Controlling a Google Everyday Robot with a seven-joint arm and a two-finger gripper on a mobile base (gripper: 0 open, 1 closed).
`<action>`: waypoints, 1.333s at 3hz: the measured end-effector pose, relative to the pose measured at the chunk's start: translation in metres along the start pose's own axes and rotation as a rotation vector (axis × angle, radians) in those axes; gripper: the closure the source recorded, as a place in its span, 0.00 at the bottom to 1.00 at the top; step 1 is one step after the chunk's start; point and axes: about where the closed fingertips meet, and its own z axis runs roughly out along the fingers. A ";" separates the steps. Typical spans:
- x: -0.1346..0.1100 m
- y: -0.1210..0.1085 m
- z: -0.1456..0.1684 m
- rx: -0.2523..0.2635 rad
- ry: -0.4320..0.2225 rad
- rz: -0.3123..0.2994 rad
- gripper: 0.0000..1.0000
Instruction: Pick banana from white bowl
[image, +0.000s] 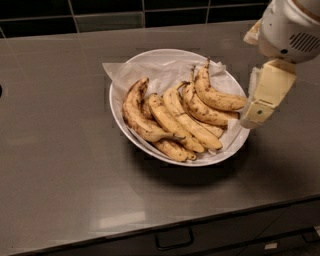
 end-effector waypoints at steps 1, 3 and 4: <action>-0.018 -0.009 0.005 -0.022 0.004 0.031 0.00; -0.017 -0.019 0.031 -0.071 0.053 0.093 0.22; -0.019 -0.018 0.041 -0.083 0.069 0.087 0.34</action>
Offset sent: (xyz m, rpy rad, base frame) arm 0.0313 0.0127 -0.0258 0.0053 0.1644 -0.1096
